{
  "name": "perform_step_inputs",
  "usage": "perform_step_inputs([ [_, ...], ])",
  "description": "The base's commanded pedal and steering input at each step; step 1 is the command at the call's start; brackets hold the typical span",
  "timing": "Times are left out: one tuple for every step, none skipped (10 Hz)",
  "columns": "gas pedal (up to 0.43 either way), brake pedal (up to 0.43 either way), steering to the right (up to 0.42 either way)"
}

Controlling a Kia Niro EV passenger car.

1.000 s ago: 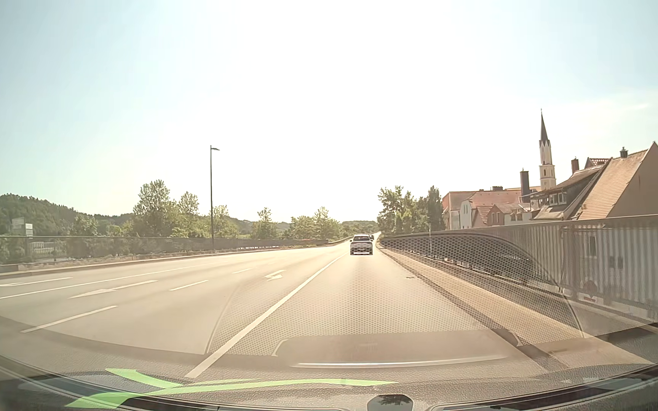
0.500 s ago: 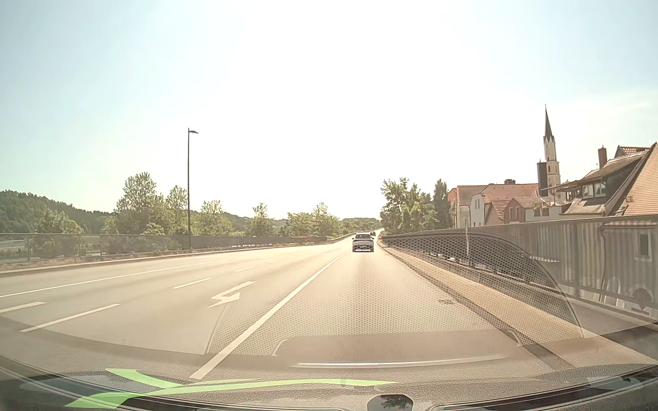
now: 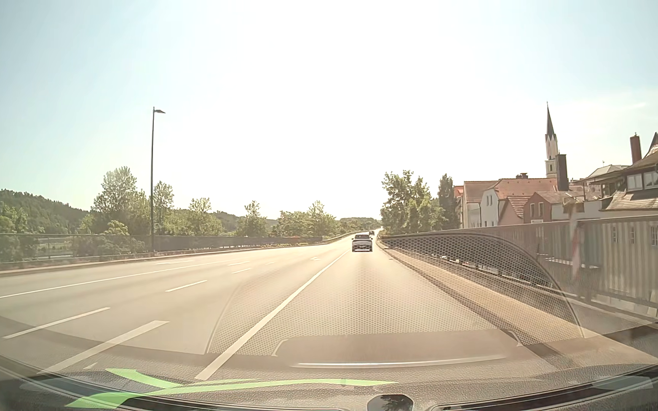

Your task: Follow the waypoints while adhering to traffic rules and regulations

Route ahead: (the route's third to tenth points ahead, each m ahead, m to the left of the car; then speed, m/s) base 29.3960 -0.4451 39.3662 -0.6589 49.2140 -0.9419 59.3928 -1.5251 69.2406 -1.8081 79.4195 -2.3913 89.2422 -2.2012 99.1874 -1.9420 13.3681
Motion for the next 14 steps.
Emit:
perform_step_inputs([
  [0.299,0.0,0.005],
  [0.299,0.0,0.005],
  [0.28,0.0,0.003],
  [0.26,0.0,0.003],
  [0.248,0.0,0.003],
  [0.248,0.0,0.002],
  [0.248,0.0,0.001],
  [0.248,0.0,0.001],
  [0.248,0.0,0.002],
  [0.248,0.0,0.001],
  [0.248,0.0,0.001],
  [0.248,0.0,0.001],
  [0.24,0.0,0.001],
  [0.209,0.0,0.001],
])
